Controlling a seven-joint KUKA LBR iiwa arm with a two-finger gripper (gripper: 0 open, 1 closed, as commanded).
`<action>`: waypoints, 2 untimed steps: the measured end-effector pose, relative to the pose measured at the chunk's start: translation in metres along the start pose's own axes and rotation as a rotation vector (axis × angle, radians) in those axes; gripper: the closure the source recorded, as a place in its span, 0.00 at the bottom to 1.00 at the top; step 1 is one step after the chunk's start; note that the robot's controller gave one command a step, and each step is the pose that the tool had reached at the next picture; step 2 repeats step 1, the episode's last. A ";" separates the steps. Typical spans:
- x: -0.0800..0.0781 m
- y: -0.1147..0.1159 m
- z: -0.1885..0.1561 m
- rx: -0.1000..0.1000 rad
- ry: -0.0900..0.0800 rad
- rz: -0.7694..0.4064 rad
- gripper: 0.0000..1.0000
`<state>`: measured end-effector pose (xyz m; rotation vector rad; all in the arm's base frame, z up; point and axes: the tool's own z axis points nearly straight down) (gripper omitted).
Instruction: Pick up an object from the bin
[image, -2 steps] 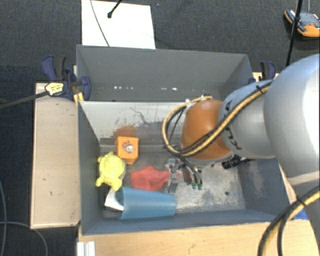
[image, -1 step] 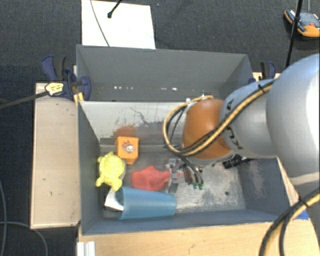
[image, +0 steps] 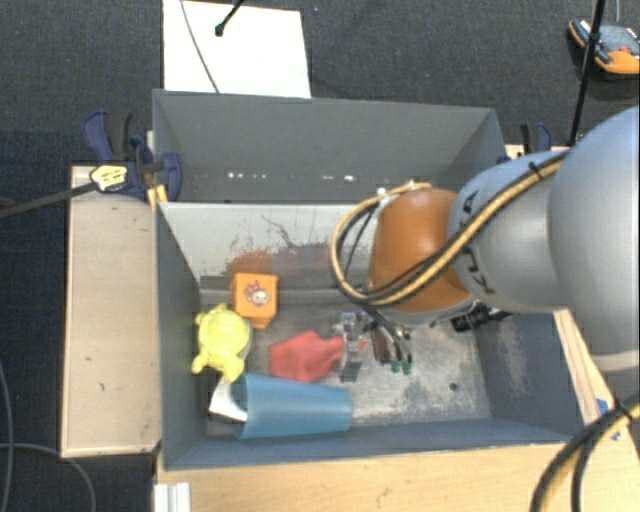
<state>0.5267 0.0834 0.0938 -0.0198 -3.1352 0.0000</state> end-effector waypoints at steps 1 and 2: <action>-0.002 0.000 -0.019 -0.001 -0.007 0.000 1.00; -0.002 0.000 -0.019 -0.001 -0.007 0.000 1.00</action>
Offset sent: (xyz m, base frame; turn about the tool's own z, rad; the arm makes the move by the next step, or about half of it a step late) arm -0.0001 0.0000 0.0255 0.0000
